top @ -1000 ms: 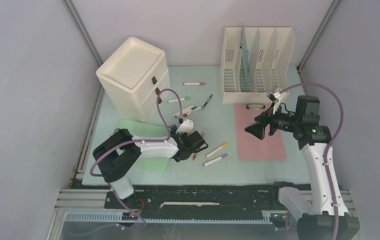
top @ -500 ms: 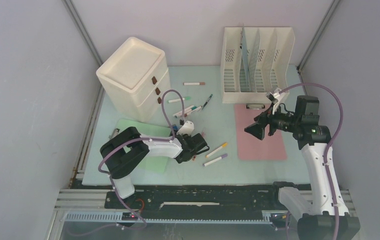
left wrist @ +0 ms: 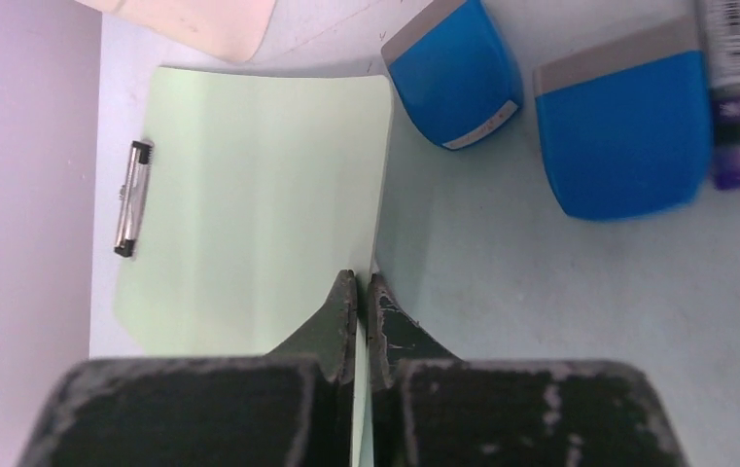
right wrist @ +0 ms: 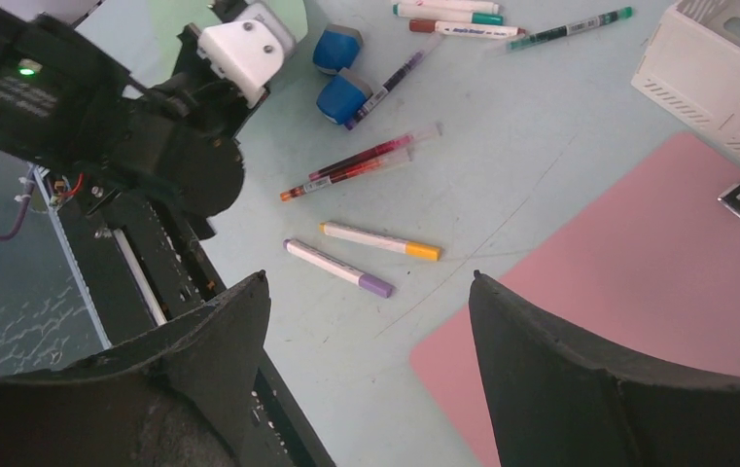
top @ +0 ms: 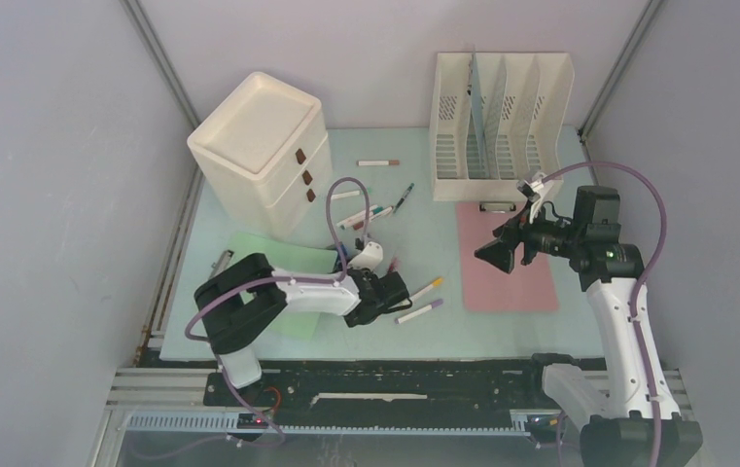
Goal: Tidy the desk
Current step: Pick up the folder from the center of the board.
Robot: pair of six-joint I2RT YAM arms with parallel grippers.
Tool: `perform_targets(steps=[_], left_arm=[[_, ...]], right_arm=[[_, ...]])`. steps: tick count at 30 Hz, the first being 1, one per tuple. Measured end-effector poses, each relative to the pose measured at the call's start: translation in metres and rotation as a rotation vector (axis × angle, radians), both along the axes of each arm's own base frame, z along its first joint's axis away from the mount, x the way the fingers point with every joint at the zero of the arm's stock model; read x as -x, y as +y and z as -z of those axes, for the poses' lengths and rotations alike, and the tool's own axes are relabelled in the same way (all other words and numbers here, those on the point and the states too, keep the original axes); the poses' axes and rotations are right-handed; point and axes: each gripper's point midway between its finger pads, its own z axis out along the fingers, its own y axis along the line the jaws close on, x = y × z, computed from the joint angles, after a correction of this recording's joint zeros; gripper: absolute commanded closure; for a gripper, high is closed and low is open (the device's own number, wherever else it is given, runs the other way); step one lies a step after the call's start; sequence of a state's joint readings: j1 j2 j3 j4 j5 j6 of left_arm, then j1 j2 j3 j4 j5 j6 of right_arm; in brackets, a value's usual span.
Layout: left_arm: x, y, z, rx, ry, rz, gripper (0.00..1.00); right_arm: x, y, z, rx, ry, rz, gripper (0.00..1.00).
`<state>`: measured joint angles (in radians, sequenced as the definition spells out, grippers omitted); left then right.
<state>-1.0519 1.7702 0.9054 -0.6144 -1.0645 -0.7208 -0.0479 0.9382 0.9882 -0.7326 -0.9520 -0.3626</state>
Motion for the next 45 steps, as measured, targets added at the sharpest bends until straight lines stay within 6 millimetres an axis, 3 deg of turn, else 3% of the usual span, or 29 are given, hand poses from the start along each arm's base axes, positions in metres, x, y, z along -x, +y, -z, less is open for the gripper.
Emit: perform_targets(steps=[4,8,13,20,28,34,39,43,45], left_arm=[[0.014,-0.012,-0.03,0.032,-0.044,0.044,1.0],[0.026,-0.02,-0.073,0.126,-0.111,0.075,1.0],[0.038,-0.017,-0.115,0.238,-0.168,0.099,1.0],[0.055,-0.004,-0.16,0.403,-0.208,0.151,1.0],[0.075,-0.01,-0.196,0.595,-0.172,0.31,1.0],[0.082,-0.016,-0.219,0.676,-0.174,0.419,1.0],[0.081,-0.025,-0.235,0.663,-0.185,0.48,1.0],[0.079,-0.033,-0.246,0.657,-0.209,0.525,1.0],[0.078,-0.037,-0.253,0.665,-0.232,0.543,1.0]], right_arm=[[0.001,0.004,0.001,-0.005,0.008,-0.019,0.18],[0.004,0.011,0.004,-0.011,0.026,-0.056,0.18],[0.012,0.025,0.006,-0.029,0.043,-0.129,0.18],[0.022,0.045,0.013,-0.08,0.096,-0.236,0.18],[0.031,0.07,0.025,-0.19,0.224,-0.323,0.18],[0.038,0.092,0.039,-0.297,0.418,-0.344,0.17],[0.036,0.11,0.031,-0.354,0.5,-0.366,0.15],[0.023,0.12,0.016,-0.423,0.559,-0.35,0.03],[0.014,0.128,0.011,-0.46,0.599,-0.336,0.03]])
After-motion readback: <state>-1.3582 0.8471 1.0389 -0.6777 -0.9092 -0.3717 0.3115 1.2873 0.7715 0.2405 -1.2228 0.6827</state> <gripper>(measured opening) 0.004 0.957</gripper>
